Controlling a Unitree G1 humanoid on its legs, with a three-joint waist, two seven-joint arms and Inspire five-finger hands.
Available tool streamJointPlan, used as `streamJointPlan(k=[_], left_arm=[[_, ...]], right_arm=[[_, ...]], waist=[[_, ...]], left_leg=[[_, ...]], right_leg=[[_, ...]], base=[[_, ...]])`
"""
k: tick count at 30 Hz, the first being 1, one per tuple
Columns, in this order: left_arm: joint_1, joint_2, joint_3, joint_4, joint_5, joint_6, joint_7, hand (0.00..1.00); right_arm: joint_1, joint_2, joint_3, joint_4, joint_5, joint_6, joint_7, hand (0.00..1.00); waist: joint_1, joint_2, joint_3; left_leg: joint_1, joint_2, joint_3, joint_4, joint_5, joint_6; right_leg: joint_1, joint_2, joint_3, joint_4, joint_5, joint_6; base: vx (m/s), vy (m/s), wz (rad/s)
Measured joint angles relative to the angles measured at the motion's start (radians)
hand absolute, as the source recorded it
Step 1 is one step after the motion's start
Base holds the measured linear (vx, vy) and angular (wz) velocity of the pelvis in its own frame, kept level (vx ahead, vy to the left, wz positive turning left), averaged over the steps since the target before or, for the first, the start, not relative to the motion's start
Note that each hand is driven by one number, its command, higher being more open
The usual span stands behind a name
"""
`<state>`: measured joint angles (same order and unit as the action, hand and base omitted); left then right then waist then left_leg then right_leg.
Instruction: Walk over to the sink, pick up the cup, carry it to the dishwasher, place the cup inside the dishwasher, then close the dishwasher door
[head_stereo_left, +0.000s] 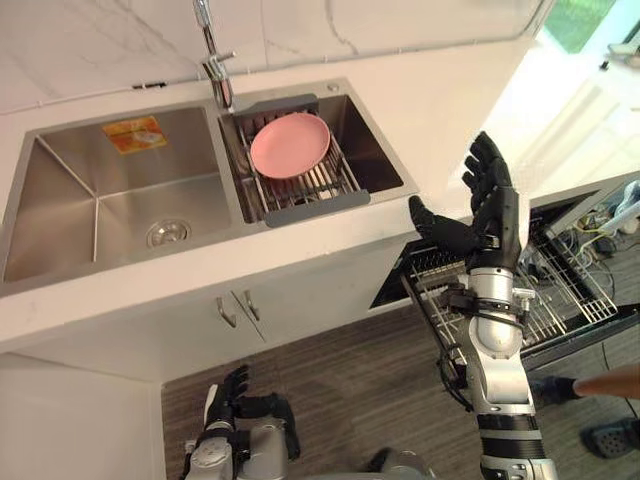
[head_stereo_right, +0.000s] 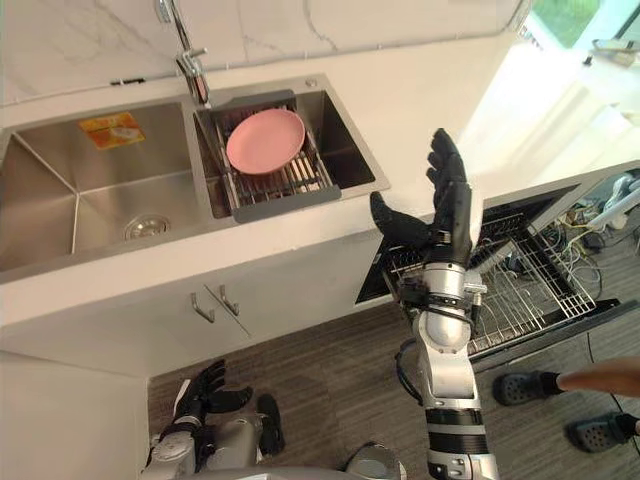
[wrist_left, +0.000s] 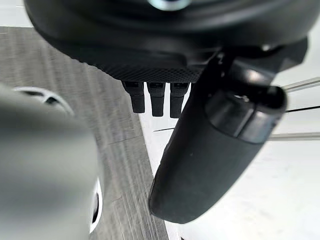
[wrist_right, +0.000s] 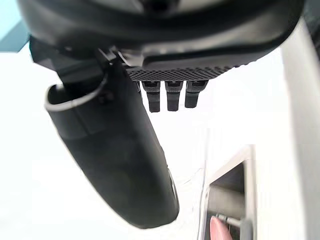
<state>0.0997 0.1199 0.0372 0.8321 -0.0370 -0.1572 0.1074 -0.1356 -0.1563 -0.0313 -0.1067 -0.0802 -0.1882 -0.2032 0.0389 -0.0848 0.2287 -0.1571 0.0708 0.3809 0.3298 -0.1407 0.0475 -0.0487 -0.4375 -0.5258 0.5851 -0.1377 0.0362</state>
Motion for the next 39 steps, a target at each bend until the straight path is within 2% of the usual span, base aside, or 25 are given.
streamJointPlan(k=[1,2,3,4,5,6,7,8,10,13,20,24,29,36,39], left_arm=[[0.001,0.008,-0.015,0.001,0.000,0.000,0.000,0.90],[0.002,0.014,-0.027,0.002,0.001,0.000,0.001,0.90],[0.002,0.015,-0.028,0.003,0.001,0.000,0.001,0.90],[0.002,0.016,-0.027,0.004,0.000,0.000,0.001,0.90],[0.002,0.024,-0.028,0.005,0.000,0.000,0.000,0.90],[0.002,0.030,-0.028,0.004,0.000,-0.001,-0.001,0.90],[-0.003,0.028,-0.030,0.010,0.008,0.000,-0.001,0.90],[0.005,0.023,-0.028,0.003,0.010,-0.002,0.002,0.90],[0.005,0.022,-0.025,-0.002,0.009,-0.002,0.003,0.90],[0.007,0.012,-0.026,-0.001,0.019,-0.002,0.002,0.90],[0.008,0.011,-0.028,0.003,0.028,-0.001,-0.001,0.90],[0.011,-0.001,-0.030,0.006,0.028,-0.002,0.000,0.90],[0.018,-0.009,-0.030,0.009,0.027,-0.002,0.003,0.90],[0.023,-0.015,-0.025,0.006,0.021,-0.005,0.016,0.90],[0.023,-0.016,-0.025,0.002,0.017,-0.005,0.021,0.90]], right_arm=[[0.000,-0.007,0.006,0.007,-0.012,0.000,0.004,0.90],[-0.001,-0.015,0.008,0.008,-0.041,0.001,0.005,0.90],[-0.002,-0.025,0.012,0.008,-0.050,0.001,0.005,0.90],[-0.002,-0.048,0.018,0.007,-0.076,0.001,0.005,0.90],[-0.002,-0.063,0.019,0.007,-0.102,0.001,0.005,0.90],[-0.002,-0.067,0.019,0.007,-0.110,0.001,0.005,0.90],[-0.002,-0.080,0.019,0.007,-0.120,0.004,0.006,0.90],[-0.002,-0.080,0.020,0.007,-0.125,0.010,0.009,0.90],[0.000,-0.080,0.020,0.010,-0.142,0.017,0.010,0.90],[0.015,-0.080,0.016,0.014,-0.142,0.032,0.013,0.90],[0.030,-0.080,0.017,0.064,-0.162,0.033,0.030,0.90],[0.028,-0.101,0.021,0.127,-0.212,0.042,0.029,0.90],[-0.030,-0.162,0.042,0.197,-0.303,0.053,-0.010,0.90],[-0.106,-0.166,0.057,0.260,-0.387,0.087,-0.064,0.90],[-0.136,-0.166,0.064,0.292,-0.399,0.101,-0.074,0.90]], waist=[[-0.014,-0.005,0.000],[-0.023,-0.007,-0.001],[-0.026,-0.007,-0.001],[-0.027,-0.009,-0.002],[-0.027,-0.017,-0.008],[-0.026,-0.030,-0.016],[-0.025,-0.027,-0.022],[-0.017,-0.011,-0.030],[-0.008,-0.004,-0.030],[-0.011,-0.004,-0.030],[-0.013,-0.001,-0.031],[0.000,0.014,-0.040],[-0.001,0.020,-0.043],[0.007,0.021,-0.044],[0.018,0.021,-0.044]], left_leg=[[0.016,-0.010,-0.033,-0.012,-0.001,0.003],[0.025,-0.012,-0.067,-0.020,-0.001,0.003],[0.027,-0.012,-0.084,-0.026,0.000,0.000],[0.029,-0.013,-0.112,-0.036,0.008,-0.010],[0.023,-0.025,-0.139,-0.036,0.018,-0.026],[0.013,-0.039,-0.149,-0.029,0.019,-0.024],[0.000,-0.045,-0.174,-0.003,0.011,-0.034],[-0.017,-0.028,-0.182,0.000,0.005,-0.042],[-0.028,-0.004,-0.182,0.006,-0.001,-0.052],[-0.011,0.006,-0.181,0.013,-0.003,-0.057],[0.005,-0.006,-0.195,-0.012,-0.006,-0.061],[0.015,-0.023,-0.220,-0.041,0.011,-0.058],[0.044,-0.051,-0.262,-0.179,0.109,-0.059],[0.074,-0.065,-0.317,-0.391,0.255,-0.064],[0.076,-0.064,-0.325,-0.416,0.275,-0.059]], right_leg=[[-0.023,0.006,0.082,0.050,0.004,-0.034],[-0.027,0.046,0.146,0.037,-0.051,-0.010],[-0.031,0.072,0.176,0.019,-0.072,-0.004],[-0.048,0.125,0.230,-0.036,-0.091,0.005],[-0.053,0.170,0.260,-0.145,-0.064,0.013],[-0.054,0.178,0.268,-0.203,-0.016,0.016],[-0.037,0.179,0.273,-0.244,-0.030,0.072],[-0.024,0.203,0.264,-0.292,-0.020,0.086],[-0.007,0.231,0.261,-0.344,-0.001,0.078],[0.052,0.259,0.261,-0.435,0.031,0.074],[0.106,0.263,0.245,-0.524,0.067,0.084],[0.127,0.257,0.224,-0.541,0.075,0.087],[0.124,0.250,0.192,-0.552,0.097,0.085],[0.081,0.258,0.144,-0.544,0.103,0.073],[0.077,0.261,0.140,-0.547,0.100,0.072]], base=[[0.12,0.044,0.69],[0.13,0.015,0.77],[0.12,-0.030,0.78],[0.14,-0.086,0.82],[0.14,-0.107,0.80],[0.18,-0.136,0.74],[0.19,-0.105,0.43],[0.20,-0.097,0.25],[0.17,-0.053,-0.10],[0.15,-0.051,-0.13],[0.07,0.006,0.04],[-0.01,0.010,0.23],[-0.09,-0.015,0.25],[-0.15,-0.017,0.24],[-0.09,0.023,0.11]])
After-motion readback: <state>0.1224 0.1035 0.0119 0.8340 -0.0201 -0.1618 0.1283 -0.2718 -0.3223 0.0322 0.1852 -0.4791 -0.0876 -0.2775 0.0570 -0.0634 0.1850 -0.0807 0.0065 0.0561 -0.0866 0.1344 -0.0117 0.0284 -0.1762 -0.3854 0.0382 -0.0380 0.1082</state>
